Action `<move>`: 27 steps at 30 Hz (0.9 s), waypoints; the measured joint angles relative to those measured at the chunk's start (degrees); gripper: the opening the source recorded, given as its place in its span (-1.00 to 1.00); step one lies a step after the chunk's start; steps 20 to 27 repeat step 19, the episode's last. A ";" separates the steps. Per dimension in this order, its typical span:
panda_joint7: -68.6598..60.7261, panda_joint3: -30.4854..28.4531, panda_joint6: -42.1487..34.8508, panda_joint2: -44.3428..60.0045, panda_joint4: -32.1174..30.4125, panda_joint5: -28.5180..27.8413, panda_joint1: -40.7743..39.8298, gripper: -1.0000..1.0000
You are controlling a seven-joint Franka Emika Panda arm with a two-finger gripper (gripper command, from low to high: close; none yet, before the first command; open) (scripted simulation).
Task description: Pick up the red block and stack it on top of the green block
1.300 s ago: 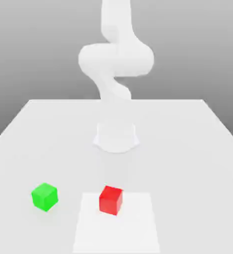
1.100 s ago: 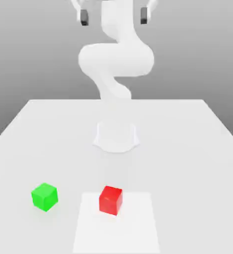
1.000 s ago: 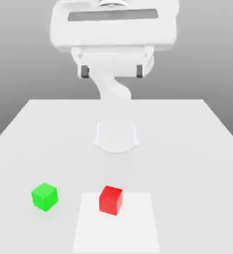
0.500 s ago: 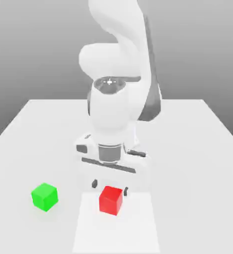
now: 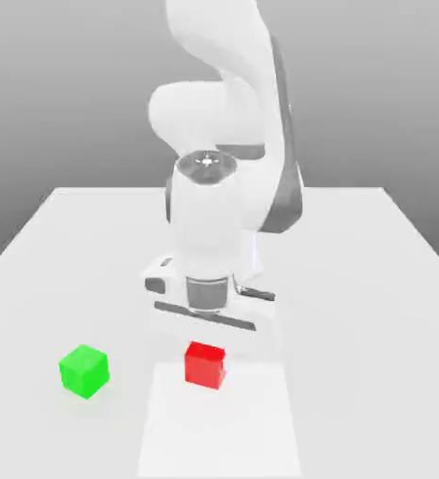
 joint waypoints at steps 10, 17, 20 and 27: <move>20.16 -10.29 -8.51 -4.17 4.38 -1.12 -17.70 -1.00; 18.19 -9.86 1.54 6.75 5.17 3.43 -18.86 1.00; 18.19 -9.86 1.54 6.75 5.17 3.43 -18.86 1.00; 18.19 -9.86 1.54 6.75 5.17 3.43 -18.86 1.00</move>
